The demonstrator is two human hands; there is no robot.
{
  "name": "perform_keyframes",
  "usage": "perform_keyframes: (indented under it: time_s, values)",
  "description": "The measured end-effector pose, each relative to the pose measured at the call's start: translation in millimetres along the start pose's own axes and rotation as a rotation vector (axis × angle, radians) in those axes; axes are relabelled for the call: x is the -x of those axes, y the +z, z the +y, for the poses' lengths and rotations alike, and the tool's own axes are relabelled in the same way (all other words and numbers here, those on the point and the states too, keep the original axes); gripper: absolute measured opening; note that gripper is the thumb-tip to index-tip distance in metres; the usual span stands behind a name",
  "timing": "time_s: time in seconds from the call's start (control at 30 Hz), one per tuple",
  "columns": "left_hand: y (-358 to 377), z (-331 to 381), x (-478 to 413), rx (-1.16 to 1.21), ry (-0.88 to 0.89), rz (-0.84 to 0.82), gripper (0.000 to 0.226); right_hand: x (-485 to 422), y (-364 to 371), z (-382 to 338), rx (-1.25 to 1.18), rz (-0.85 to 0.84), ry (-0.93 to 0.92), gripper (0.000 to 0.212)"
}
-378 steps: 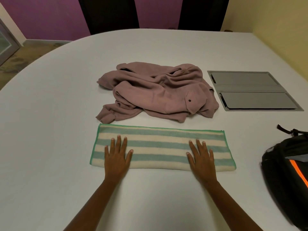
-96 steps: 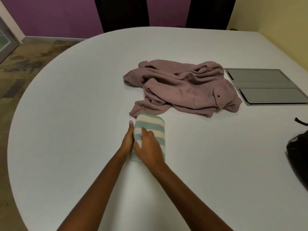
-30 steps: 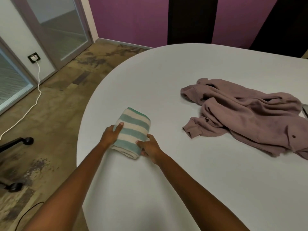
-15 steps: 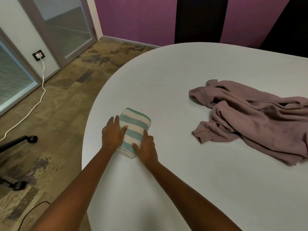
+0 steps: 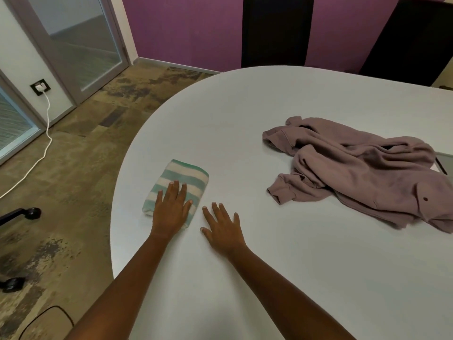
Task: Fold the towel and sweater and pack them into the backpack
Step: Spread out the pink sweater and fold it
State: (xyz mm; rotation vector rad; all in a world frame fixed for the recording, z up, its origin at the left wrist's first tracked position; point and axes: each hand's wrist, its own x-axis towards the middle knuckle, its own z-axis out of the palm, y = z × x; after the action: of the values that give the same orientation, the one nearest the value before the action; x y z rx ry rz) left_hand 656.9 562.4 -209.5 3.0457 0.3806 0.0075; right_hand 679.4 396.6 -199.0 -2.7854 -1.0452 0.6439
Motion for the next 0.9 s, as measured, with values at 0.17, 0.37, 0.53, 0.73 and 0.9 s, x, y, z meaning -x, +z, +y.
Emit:
perform_keyframes:
  time_s: [0.17, 0.37, 0.53, 0.73, 0.9]
  values:
    - [4, 50, 20, 0.022, 0.091, 0.015, 0.062, 24, 3, 21, 0.045, 0.093, 0.122, 0.098]
    - [30, 118, 47, 0.035, 0.181, -0.086, 0.073, 66, 28, 62, 0.039, 0.214, 0.275, 0.078]
    - [36, 168, 60, 0.111, 0.143, -0.138, 0.072, 107, 36, 104, 0.024, 0.193, 0.43, 0.075]
    - [34, 210, 48, 0.162, 0.177, -0.172, 0.074, 153, 33, 169, -0.088, 0.168, 0.555, 0.055]
    - [27, 248, 32, 0.158, 0.234, -0.175, 0.075, 170, 25, 228, -0.073, 0.155, 0.589, 0.062]
